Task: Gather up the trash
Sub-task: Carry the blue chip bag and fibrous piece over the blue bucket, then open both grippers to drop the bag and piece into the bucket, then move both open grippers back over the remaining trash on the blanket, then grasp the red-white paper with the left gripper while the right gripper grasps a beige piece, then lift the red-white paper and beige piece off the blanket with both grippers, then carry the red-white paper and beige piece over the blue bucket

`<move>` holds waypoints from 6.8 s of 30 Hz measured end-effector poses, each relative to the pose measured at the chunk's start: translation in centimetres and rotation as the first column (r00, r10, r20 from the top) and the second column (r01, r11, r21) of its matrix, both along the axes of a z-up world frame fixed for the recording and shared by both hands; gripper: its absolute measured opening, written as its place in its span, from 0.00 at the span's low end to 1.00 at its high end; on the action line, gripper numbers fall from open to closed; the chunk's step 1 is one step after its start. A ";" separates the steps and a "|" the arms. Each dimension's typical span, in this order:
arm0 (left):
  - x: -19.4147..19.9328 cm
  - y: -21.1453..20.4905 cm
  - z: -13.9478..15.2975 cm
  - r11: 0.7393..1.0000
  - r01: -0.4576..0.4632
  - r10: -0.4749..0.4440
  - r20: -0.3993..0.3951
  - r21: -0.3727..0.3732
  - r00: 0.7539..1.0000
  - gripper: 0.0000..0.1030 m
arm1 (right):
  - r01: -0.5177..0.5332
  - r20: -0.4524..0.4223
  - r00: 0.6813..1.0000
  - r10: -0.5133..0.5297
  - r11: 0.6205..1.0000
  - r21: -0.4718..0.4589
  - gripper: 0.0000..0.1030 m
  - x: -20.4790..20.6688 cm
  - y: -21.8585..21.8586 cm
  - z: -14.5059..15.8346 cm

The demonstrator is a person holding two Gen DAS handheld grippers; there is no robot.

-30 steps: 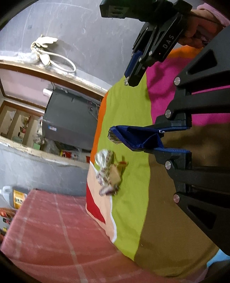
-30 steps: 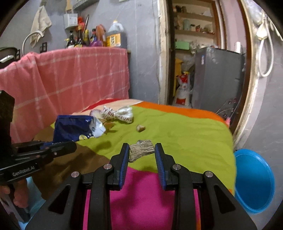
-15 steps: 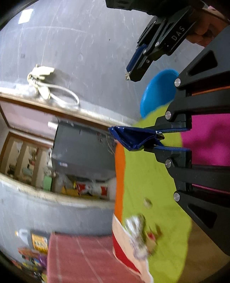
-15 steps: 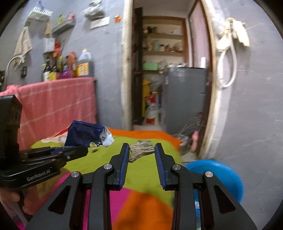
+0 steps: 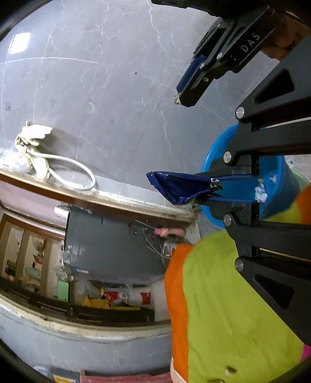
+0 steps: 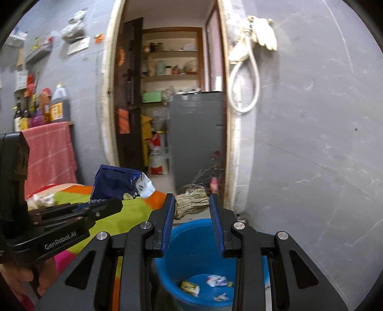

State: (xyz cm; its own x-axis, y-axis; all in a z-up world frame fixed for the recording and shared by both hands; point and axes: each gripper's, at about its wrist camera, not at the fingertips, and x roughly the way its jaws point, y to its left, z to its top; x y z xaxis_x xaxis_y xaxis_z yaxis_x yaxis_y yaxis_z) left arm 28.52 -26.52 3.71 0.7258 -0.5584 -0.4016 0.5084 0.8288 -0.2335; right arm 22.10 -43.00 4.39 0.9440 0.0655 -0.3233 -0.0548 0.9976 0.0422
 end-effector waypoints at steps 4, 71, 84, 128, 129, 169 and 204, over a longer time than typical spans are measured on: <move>1.8 -2.3 -0.7 1.000 0.013 -0.012 -0.010 0.009 1.000 0.08 | 0.042 -0.006 0.999 -0.042 0.999 0.015 0.27 0.9 -2.1 -0.9; -3.2 14.4 2.5 0.917 -0.394 0.390 0.075 0.052 0.918 0.98 | 0.006 0.020 1.000 -0.009 0.993 0.121 1.00 -0.2 4.7 1.4; -6.9 25.6 1.8 0.825 -0.560 0.556 0.070 0.074 0.828 0.98 | -0.173 0.009 0.985 0.174 0.978 0.115 1.00 0.5 14.9 1.5; -2.3 31.7 -5.6 0.902 -0.380 0.427 -0.289 0.208 0.857 0.56 | -0.496 -0.431 0.764 0.480 0.864 0.083 0.44 10.9 30.0 -6.0; -2.1 31.6 -5.6 0.903 -0.378 0.424 -0.295 0.203 0.856 0.54 | -0.502 -0.444 0.754 0.485 0.861 0.088 0.42 11.2 30.2 -6.1; -2.2 29.6 -5.4 0.918 -0.363 0.396 -0.308 0.160 0.865 0.00 | -0.542 -0.511 0.700 0.499 0.837 0.076 0.19 11.2 30.8 -6.9; -3.1 10.4 0.8 0.995 -0.100 0.100 -0.087 -0.002 0.991 0.00 | -0.175 -0.056 0.983 0.177 0.984 0.037 0.19 -0.6 8.7 0.4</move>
